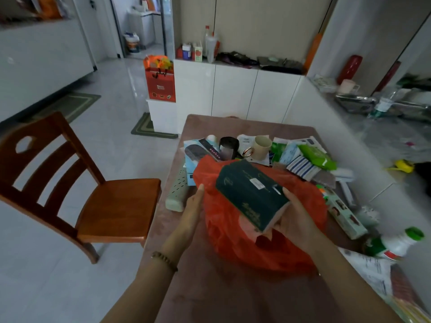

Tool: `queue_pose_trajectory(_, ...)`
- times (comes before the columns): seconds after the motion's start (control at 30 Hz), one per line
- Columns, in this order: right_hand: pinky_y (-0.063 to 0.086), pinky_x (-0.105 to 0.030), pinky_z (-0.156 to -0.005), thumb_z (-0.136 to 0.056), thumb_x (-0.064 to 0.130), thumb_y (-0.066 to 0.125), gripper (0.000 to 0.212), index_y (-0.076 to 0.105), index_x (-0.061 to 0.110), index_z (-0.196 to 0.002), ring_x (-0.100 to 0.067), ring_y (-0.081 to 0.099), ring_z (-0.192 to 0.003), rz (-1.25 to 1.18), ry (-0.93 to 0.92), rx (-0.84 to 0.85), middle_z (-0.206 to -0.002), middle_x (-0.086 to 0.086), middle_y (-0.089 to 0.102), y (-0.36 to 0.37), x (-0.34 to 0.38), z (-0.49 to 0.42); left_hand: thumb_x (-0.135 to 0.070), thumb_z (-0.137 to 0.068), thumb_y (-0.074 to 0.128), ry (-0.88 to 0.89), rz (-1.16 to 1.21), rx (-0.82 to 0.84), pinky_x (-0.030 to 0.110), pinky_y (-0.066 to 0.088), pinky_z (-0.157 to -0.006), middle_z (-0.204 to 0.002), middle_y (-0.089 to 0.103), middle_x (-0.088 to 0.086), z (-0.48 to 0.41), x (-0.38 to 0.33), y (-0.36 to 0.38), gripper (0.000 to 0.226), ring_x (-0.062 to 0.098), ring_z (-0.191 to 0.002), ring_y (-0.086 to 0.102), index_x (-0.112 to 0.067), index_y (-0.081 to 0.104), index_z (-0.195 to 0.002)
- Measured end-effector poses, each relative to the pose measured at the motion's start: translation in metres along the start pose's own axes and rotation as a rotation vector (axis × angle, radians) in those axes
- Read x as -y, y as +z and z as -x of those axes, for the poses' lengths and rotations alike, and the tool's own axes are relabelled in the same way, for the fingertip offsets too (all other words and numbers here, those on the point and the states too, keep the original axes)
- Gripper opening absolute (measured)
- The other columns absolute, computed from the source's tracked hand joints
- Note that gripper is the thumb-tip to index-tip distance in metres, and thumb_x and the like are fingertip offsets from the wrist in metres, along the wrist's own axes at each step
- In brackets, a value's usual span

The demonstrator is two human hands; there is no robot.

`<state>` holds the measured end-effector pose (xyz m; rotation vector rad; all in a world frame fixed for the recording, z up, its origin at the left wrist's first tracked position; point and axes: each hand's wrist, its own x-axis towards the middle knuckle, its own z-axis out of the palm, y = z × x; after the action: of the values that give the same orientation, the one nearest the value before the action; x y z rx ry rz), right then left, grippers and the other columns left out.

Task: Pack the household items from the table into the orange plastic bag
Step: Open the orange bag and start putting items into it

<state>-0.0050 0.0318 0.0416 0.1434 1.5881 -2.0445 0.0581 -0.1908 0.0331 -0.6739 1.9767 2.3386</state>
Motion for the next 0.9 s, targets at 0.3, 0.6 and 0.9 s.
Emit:
queue_pose_trajectory(0.3, 0.054, -0.034, -0.074, -0.076, 0.058, 0.055, 0.056, 0.061, 0.025, -0.12, -0.022, 0.068, -0.099, 0.201, 0.202, 0.022, -0.11, -0.004, 0.073, -0.047, 0.008, -0.046, -0.055, -0.096, 0.022, 0.024, -0.106, -0.061, 0.033, 0.044, -0.096, -0.104, 0.064, -0.003, -0.037, -0.006, 0.027, 0.053, 0.014, -0.098, 0.059, -0.02, 0.059, -0.112)
queue_pose_trajectory(0.6, 0.05, -0.039, -0.08, -0.082, 0.051, 0.051, 0.043, 0.061, 0.025, -0.114, -0.024, 0.069, -0.095, 0.155, 0.12, -0.022, -0.101, -0.002, 0.075, -0.118, 0.048, -0.055, -0.051, -0.096, 0.027, 0.256, -0.721, -0.061, 0.034, 0.031, -0.105, -0.125, 0.056, -0.002, -0.055, 0.029, 0.075, 0.047, 0.016, -0.122, 0.044, -0.023, 0.055, -0.123)
queue_pose_trajectory(0.9, 0.047, -0.044, -0.095, -0.039, 0.063, 0.082, 0.079, 0.07, 0.02, -0.105, -0.026, 0.068, -0.1, 0.126, 0.118, 0.013, -0.107, -0.009, 0.074, -0.16, 0.049, -0.054, -0.072, -0.076, 0.048, 0.36, -1.445, 0.029, 0.037, 0.009, -0.118, -0.147, 0.04, 0.002, -0.074, 0.053, 0.111, 0.088, 0.023, -0.137, 0.029, -0.023, 0.027, -0.146)
